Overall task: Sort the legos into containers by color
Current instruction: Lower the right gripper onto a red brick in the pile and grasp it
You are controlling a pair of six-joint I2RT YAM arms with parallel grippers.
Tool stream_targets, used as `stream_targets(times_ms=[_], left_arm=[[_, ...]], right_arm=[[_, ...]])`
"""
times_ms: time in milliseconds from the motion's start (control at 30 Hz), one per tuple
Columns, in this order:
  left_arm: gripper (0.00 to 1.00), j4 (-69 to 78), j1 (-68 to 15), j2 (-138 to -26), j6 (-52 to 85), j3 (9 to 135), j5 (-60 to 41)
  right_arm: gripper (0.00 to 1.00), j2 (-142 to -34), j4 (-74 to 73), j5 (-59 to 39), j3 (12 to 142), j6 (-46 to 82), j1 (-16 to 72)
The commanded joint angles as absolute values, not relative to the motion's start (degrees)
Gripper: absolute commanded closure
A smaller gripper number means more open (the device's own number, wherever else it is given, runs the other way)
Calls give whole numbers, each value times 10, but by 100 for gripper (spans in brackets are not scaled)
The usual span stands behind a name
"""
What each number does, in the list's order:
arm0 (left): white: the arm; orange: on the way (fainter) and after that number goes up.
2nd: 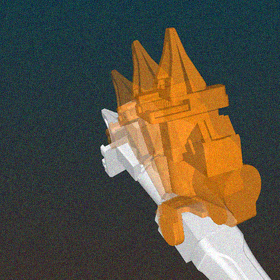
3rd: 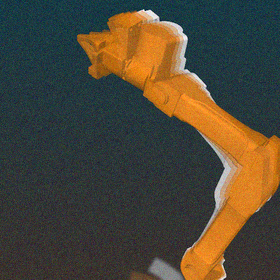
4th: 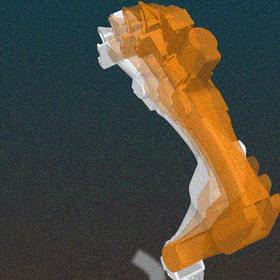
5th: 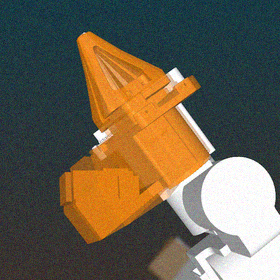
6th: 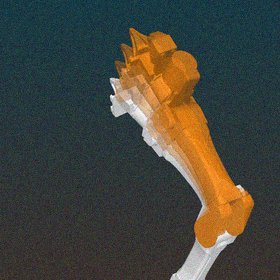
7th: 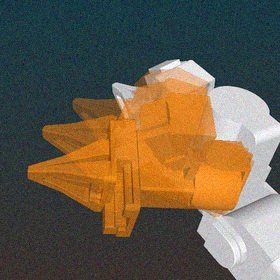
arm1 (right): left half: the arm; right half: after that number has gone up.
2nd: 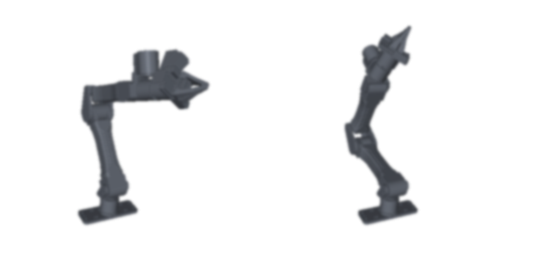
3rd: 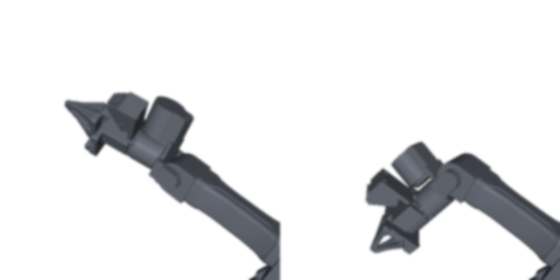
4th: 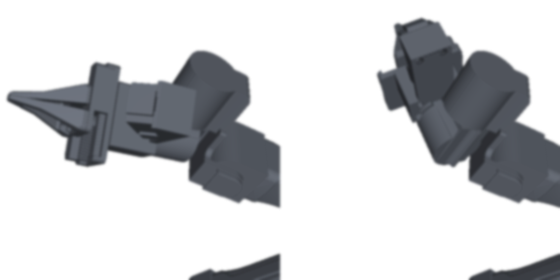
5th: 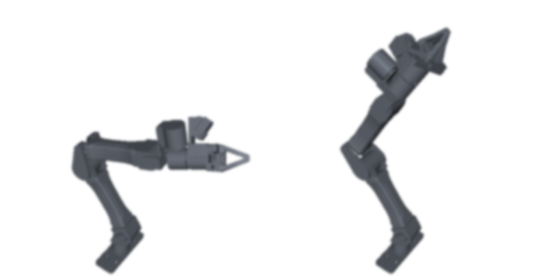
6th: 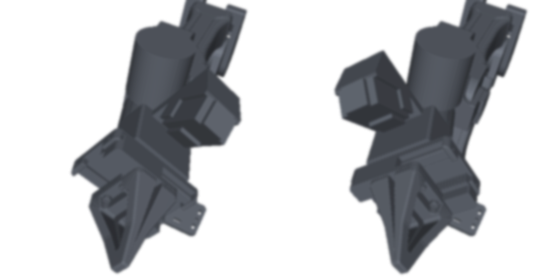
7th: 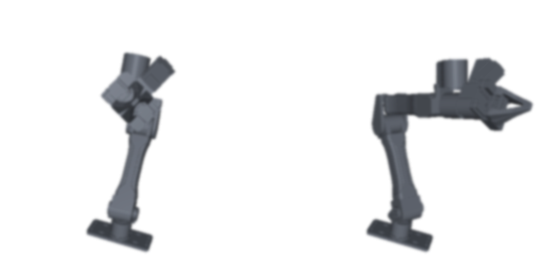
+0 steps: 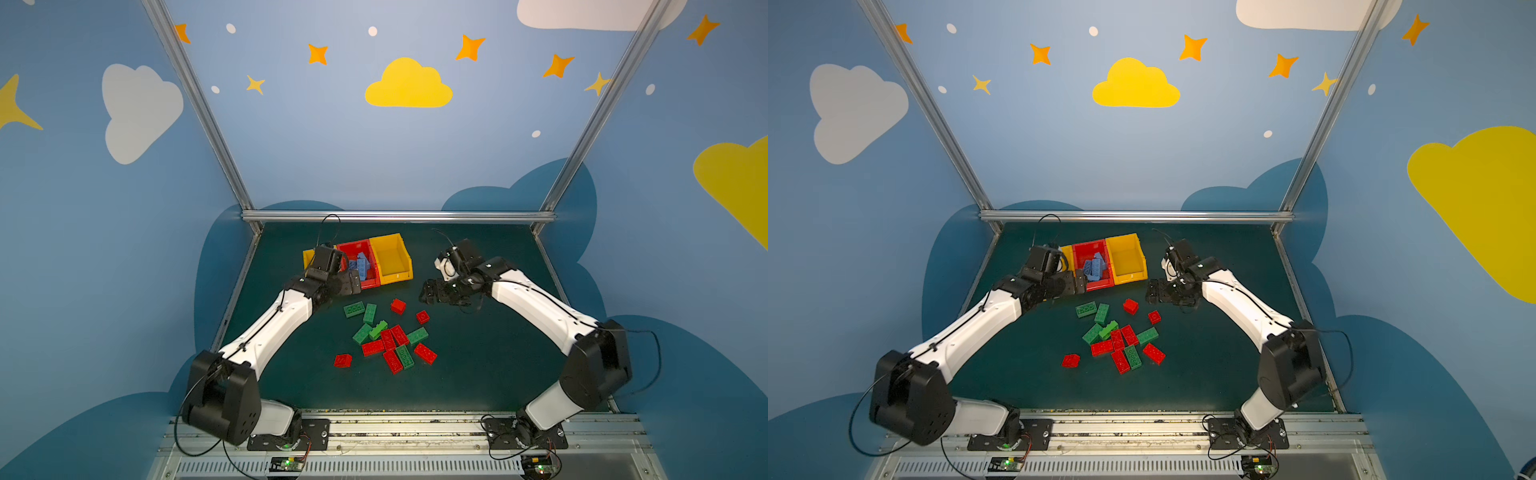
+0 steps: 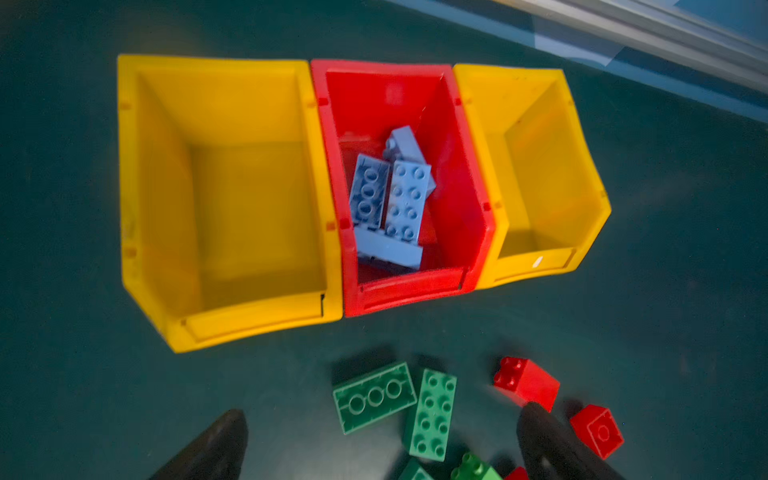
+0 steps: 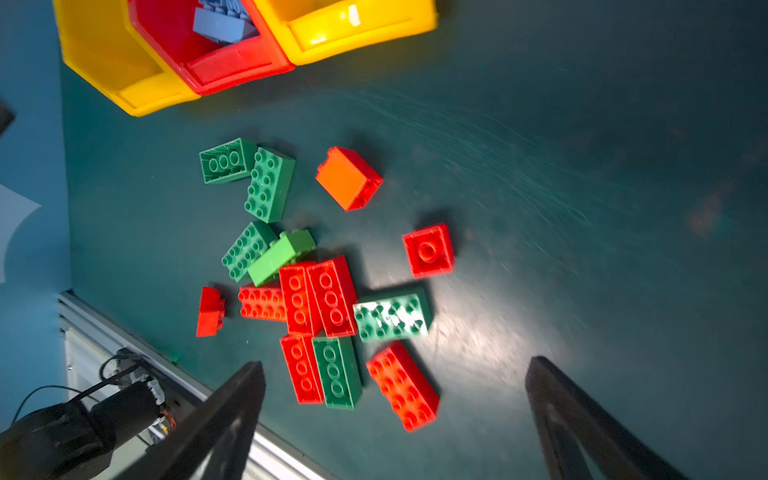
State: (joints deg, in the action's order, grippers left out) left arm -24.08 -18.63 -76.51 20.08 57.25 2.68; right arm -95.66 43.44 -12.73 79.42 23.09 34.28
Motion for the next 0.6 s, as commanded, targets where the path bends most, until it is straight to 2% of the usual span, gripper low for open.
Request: stream_targets(times_ms=[0,300,567], left_arm=[[0,-220,-185,-706,228,525,45],[0,-229,-184,-596,239,442,55],[0,-261,-183,-542,241,421,65]], right_arm=[[6,-1014,436,-135,845,189,369],[14,-1141,427,-112,927,86,407],[22,-1224,430,-107,997,58,412]])
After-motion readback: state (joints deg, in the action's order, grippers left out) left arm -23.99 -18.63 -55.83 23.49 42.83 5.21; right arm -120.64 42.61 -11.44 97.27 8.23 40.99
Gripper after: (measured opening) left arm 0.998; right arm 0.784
